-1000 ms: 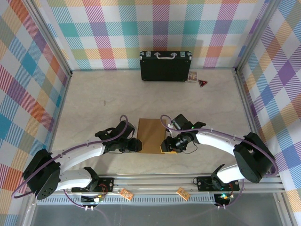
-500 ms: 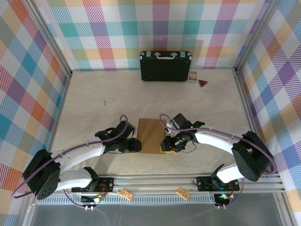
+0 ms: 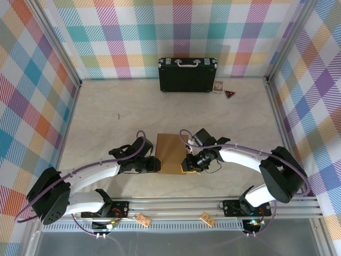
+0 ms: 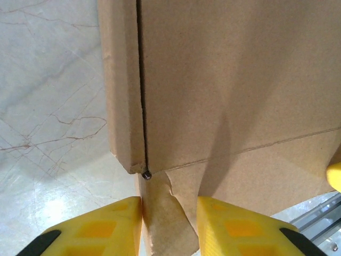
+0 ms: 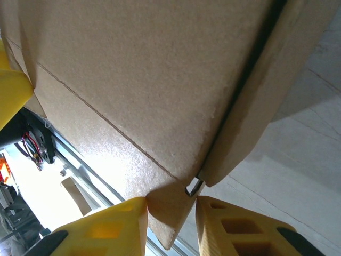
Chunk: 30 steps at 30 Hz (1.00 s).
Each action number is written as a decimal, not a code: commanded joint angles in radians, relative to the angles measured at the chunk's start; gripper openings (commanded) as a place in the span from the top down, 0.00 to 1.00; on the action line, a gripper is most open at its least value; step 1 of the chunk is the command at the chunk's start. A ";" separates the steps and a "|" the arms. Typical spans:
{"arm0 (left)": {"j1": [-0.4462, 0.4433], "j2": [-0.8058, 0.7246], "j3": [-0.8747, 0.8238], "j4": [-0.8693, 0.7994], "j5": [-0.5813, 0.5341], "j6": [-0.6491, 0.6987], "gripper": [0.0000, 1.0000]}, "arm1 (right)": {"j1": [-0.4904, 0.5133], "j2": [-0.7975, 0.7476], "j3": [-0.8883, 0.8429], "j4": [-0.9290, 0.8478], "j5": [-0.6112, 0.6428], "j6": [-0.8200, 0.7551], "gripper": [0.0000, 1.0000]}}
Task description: Fold the paper box
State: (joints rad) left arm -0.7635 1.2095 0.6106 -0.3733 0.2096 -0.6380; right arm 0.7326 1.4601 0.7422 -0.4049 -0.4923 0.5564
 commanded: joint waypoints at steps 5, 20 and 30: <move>-0.012 -0.009 -0.012 -0.011 -0.016 0.020 0.68 | -0.004 0.012 0.021 -0.044 0.032 -0.052 0.71; -0.012 -0.002 0.006 -0.013 -0.022 0.029 0.68 | -0.004 -0.001 0.060 -0.111 0.072 -0.093 0.71; -0.011 0.046 0.023 0.012 -0.042 0.029 0.70 | -0.004 0.024 0.064 -0.092 0.089 -0.087 0.71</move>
State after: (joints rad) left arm -0.7635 1.2324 0.6113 -0.3588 0.2001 -0.6296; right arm 0.7326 1.4673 0.7818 -0.4759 -0.4263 0.4843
